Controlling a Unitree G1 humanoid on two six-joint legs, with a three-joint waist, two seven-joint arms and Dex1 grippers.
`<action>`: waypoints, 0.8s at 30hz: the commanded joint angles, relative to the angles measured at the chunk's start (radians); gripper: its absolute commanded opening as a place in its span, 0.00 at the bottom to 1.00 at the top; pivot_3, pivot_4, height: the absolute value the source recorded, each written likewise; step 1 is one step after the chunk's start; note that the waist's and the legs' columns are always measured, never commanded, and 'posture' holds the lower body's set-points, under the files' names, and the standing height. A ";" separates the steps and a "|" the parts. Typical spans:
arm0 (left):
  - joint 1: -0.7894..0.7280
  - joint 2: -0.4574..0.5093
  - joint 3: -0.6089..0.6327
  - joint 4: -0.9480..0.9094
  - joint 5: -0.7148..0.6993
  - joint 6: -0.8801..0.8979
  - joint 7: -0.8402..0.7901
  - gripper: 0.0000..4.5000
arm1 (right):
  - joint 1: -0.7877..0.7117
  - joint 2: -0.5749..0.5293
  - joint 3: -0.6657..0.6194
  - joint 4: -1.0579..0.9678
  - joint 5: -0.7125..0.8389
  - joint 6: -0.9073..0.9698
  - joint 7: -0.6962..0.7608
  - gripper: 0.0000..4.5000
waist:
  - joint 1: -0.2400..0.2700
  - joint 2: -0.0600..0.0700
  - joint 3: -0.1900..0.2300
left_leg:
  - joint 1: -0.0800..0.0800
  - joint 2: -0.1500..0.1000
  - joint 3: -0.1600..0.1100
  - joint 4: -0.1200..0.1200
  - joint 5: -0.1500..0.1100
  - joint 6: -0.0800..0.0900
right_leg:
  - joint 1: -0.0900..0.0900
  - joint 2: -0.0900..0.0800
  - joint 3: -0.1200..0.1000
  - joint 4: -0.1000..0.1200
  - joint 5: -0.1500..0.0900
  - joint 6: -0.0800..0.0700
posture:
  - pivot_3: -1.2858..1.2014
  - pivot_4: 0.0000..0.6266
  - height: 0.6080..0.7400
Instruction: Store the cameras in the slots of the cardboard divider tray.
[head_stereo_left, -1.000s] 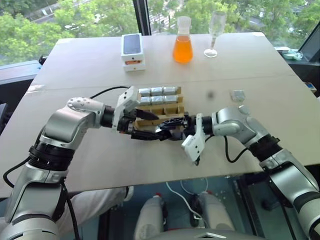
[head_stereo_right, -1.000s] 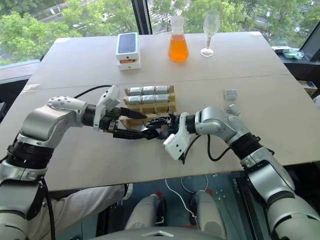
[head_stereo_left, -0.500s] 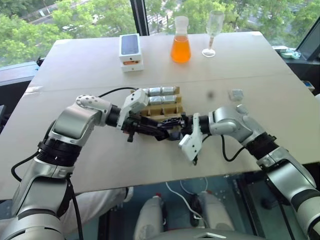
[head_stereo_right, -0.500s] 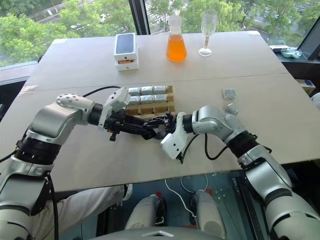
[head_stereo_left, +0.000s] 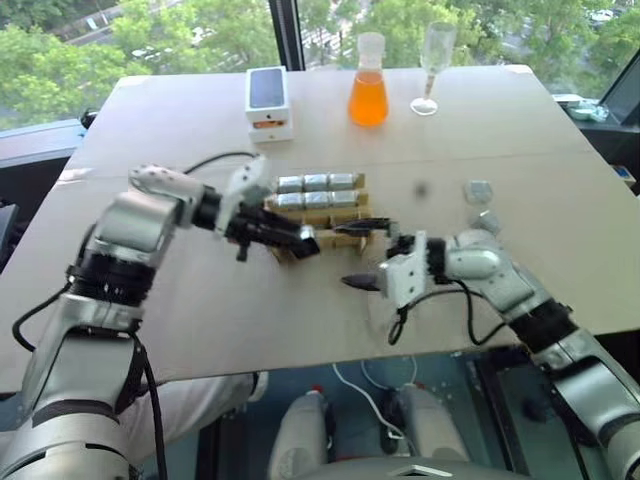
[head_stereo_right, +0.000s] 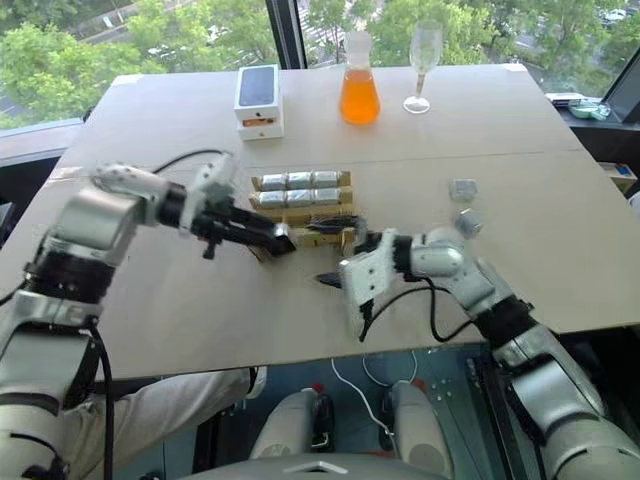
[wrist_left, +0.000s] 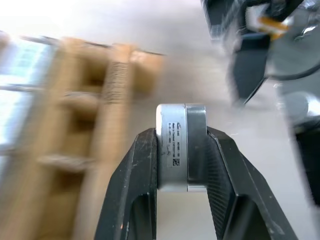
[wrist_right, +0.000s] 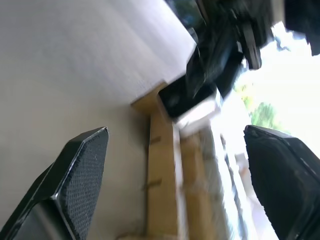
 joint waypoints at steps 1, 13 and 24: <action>-0.102 -0.025 0.047 0.158 0.023 -0.155 -0.045 0.16 | 0.109 -0.044 -0.098 -0.179 0.174 0.192 0.017 0.95 | 0.001 0.000 0.000 | 0.000 0.000 0.000 0.000 0.000 0.000 | 0.000 0.000 0.000 0.000 0.000 0.000 | 0.52 0.24 1.00; -0.315 -0.094 -0.100 0.698 0.154 -0.619 -0.068 0.16 | 0.491 -0.050 -0.254 -0.510 0.369 0.508 -0.079 0.95 | 0.007 -0.004 0.001 | -0.001 0.000 -0.002 0.000 -0.003 0.004 | 0.000 0.003 -0.002 0.000 -0.002 0.004 | 0.52 0.24 1.00; -0.348 -0.148 -0.066 0.829 0.210 -0.714 -0.068 0.16 | 0.682 0.002 -0.313 -0.614 0.424 0.547 -0.122 0.95 | 0.010 -0.006 0.001 | -0.002 0.000 -0.003 0.001 -0.003 0.006 | 0.000 0.003 -0.003 -0.002 -0.003 0.004 | 0.52 0.24 1.00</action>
